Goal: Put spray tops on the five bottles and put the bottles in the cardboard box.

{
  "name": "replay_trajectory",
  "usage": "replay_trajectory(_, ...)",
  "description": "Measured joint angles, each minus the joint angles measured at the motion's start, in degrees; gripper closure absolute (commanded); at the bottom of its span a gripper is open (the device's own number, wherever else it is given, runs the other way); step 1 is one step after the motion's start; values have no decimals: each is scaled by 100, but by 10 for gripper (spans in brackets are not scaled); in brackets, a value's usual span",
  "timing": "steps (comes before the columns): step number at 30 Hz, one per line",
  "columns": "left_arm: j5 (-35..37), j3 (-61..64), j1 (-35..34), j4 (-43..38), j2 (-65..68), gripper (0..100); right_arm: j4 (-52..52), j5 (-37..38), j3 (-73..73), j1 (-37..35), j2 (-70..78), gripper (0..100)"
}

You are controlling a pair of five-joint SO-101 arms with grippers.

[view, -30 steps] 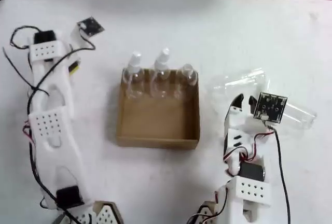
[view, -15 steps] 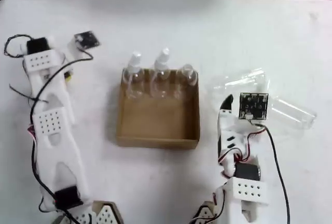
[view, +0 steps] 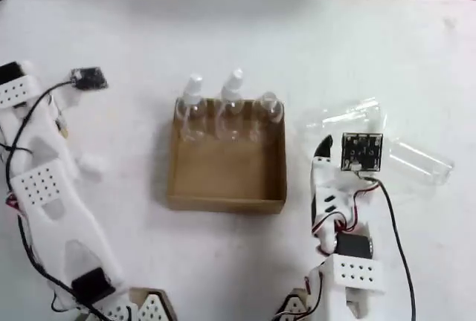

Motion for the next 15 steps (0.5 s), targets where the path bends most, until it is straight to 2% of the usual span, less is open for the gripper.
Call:
replay_trajectory(7,-1591,4062,-79,-53,-2699,973,0,0,0,0,0,926)
replay_trajectory(12,-1336,6040,-70,-1002,-4844,971,0,0,0,0,0,926)
replay_trajectory(15,-985,6778,-70,-1415,-5785,893,0,0,0,0,0,926)
